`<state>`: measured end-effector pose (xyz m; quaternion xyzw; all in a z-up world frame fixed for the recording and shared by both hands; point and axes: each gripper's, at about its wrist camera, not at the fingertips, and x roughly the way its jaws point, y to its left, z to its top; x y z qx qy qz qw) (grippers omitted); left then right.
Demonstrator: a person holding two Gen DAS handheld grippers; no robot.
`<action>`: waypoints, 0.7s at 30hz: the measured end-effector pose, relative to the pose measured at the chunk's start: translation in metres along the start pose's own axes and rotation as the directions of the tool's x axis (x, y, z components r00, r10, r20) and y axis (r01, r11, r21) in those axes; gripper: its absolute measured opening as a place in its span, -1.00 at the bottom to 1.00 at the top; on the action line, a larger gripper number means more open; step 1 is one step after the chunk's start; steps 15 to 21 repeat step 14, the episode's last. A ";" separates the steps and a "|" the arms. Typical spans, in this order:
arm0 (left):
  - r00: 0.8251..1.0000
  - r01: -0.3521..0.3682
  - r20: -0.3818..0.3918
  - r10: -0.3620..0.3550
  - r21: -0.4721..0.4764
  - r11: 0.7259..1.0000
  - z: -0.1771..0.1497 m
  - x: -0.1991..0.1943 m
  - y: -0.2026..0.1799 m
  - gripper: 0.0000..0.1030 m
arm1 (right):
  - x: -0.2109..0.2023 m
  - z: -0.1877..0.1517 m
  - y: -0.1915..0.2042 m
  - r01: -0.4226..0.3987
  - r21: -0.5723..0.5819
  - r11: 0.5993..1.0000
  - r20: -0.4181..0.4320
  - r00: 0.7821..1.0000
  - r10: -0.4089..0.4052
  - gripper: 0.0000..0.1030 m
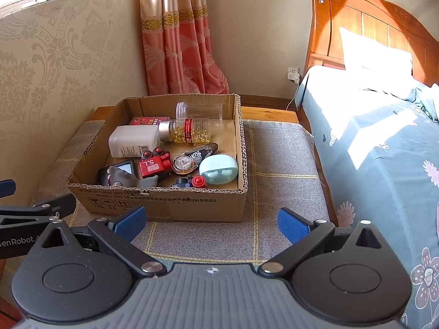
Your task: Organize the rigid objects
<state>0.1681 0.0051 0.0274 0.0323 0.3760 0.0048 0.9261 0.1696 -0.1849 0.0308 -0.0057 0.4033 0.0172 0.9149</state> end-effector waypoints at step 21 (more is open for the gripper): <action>1.000 0.000 0.002 0.000 0.002 1.000 0.000 -0.001 -0.001 0.99 | -0.001 -0.001 -0.001 -0.004 0.004 1.000 0.002 1.000 0.004 1.00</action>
